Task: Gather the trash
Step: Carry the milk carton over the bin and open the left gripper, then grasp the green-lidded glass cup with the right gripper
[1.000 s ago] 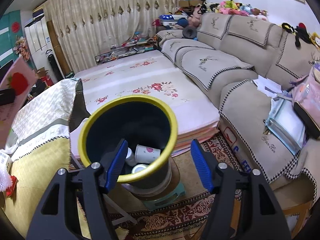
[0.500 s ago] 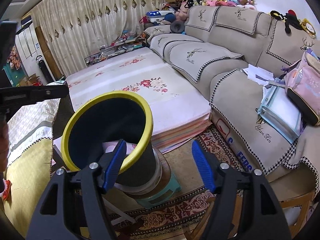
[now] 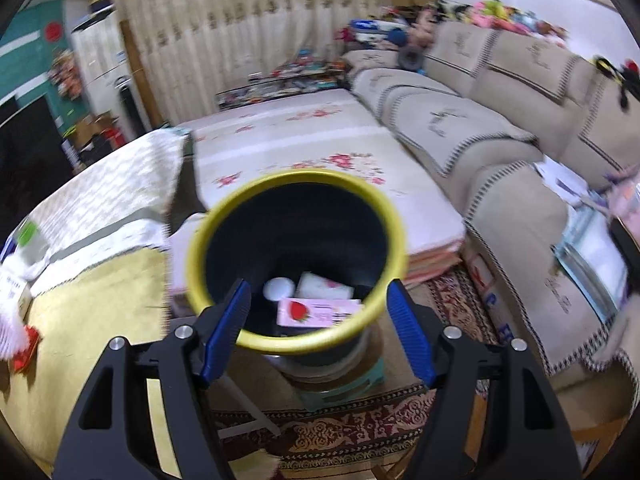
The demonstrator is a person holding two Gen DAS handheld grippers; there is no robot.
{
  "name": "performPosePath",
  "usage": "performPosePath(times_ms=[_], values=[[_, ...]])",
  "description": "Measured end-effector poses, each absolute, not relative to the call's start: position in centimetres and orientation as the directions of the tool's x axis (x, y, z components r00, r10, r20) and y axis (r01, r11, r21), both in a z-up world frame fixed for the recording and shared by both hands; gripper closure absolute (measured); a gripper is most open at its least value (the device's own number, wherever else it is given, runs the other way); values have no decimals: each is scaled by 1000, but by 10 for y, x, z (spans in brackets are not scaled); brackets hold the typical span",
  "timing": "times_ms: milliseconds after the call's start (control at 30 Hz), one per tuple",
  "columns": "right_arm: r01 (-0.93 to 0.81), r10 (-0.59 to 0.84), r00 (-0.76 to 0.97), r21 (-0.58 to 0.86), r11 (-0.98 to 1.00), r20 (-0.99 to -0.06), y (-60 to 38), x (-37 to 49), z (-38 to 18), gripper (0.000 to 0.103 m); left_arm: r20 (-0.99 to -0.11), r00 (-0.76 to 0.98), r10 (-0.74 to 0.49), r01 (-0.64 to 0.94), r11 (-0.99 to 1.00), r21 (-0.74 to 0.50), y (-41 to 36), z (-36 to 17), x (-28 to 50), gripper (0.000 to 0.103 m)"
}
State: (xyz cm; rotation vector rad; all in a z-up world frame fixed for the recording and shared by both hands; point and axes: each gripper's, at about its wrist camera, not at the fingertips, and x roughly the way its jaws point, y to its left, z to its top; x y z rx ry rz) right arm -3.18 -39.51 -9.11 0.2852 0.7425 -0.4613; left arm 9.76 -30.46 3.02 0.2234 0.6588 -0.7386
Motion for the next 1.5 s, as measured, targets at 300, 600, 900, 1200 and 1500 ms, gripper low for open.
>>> performPosePath(times_ms=[300,600,900,1200,1500], values=[[251,-131,710,75,965,-692,-305,30,-73,36,-579,756,-305,389,921,21,-129,24,79,8],[-50,97,739,90,995,-667,-175,111,-45,36,-576,801,-164,186,982,-21,-15,0,76,7],[-124,160,716,102,987,-680,-92,187,-42,36,-578,802,-153,160,986,-40,18,-8,73,7],[-78,107,661,74,994,-742,-66,238,-65,36,-593,789,-158,147,987,-68,23,-17,79,7],[-37,97,645,95,995,-758,-73,249,-76,54,-609,775,-169,153,985,-78,17,-27,85,7]])
